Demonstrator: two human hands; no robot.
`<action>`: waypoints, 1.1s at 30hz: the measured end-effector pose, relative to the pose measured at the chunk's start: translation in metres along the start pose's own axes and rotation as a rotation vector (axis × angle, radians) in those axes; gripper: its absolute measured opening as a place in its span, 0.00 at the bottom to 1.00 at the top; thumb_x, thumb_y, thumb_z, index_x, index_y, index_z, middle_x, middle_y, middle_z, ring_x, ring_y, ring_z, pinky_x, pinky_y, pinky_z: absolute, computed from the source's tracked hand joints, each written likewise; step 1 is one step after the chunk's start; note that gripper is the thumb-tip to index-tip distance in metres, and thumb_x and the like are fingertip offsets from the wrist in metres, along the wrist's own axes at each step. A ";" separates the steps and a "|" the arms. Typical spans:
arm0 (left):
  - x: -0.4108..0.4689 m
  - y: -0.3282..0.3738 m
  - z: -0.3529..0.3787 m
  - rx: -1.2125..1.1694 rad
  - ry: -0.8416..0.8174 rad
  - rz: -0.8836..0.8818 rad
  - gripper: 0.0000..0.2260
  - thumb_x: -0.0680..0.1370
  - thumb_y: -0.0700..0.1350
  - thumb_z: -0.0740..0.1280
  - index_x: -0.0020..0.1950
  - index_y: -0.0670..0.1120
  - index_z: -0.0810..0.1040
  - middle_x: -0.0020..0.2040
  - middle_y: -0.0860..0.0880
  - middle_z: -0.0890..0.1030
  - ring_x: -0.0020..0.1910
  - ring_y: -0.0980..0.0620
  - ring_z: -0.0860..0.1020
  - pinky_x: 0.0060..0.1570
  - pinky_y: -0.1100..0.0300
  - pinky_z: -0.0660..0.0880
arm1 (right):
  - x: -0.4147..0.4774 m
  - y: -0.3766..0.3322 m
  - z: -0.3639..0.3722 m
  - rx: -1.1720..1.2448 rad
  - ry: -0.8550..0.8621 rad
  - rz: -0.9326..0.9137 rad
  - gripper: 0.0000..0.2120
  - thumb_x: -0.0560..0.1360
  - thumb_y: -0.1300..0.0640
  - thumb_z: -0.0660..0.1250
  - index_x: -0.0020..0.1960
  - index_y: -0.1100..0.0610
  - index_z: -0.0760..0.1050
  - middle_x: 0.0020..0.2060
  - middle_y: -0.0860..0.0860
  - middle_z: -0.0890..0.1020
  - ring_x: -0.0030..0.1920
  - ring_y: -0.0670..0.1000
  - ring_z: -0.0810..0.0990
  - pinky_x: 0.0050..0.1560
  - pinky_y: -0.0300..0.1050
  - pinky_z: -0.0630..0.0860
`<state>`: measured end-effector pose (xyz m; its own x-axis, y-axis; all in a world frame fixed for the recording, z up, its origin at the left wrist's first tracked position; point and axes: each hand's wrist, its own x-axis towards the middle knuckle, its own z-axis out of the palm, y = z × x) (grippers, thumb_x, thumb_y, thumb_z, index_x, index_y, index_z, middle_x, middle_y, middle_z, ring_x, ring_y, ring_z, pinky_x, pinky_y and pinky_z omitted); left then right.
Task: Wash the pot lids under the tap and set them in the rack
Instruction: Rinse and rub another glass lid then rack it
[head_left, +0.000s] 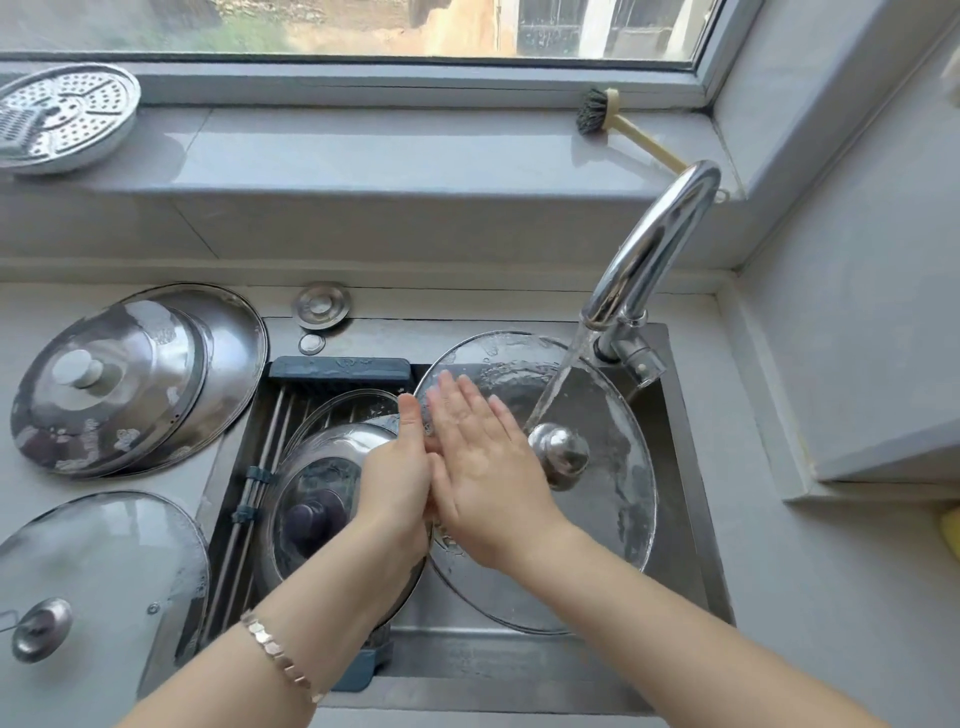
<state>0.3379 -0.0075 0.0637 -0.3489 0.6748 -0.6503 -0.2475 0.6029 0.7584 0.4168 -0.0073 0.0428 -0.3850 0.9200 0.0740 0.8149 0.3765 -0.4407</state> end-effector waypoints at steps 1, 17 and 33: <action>-0.003 -0.001 0.000 -0.014 -0.026 -0.007 0.29 0.78 0.61 0.54 0.28 0.42 0.74 0.20 0.48 0.76 0.20 0.51 0.76 0.22 0.64 0.72 | 0.008 0.006 -0.004 0.012 -0.025 0.050 0.28 0.78 0.49 0.44 0.75 0.60 0.52 0.76 0.56 0.53 0.76 0.53 0.50 0.73 0.44 0.37; -0.006 -0.014 0.005 0.054 -0.047 0.019 0.28 0.79 0.59 0.55 0.35 0.37 0.76 0.24 0.41 0.80 0.21 0.46 0.79 0.21 0.58 0.77 | 0.019 0.021 -0.011 0.117 -0.325 0.329 0.35 0.80 0.42 0.45 0.74 0.63 0.34 0.74 0.60 0.34 0.74 0.56 0.31 0.72 0.50 0.32; -0.016 -0.013 0.011 0.037 -0.077 0.057 0.28 0.78 0.59 0.55 0.35 0.36 0.74 0.24 0.42 0.79 0.22 0.48 0.79 0.23 0.60 0.75 | 0.052 0.054 -0.018 0.338 -0.069 0.935 0.37 0.79 0.39 0.44 0.75 0.66 0.42 0.74 0.66 0.44 0.75 0.61 0.41 0.73 0.53 0.40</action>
<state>0.3571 -0.0216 0.0633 -0.2909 0.7382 -0.6086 -0.1950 0.5771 0.7931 0.4484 0.0628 0.0392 0.3159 0.8181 -0.4806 0.6412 -0.5574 -0.5274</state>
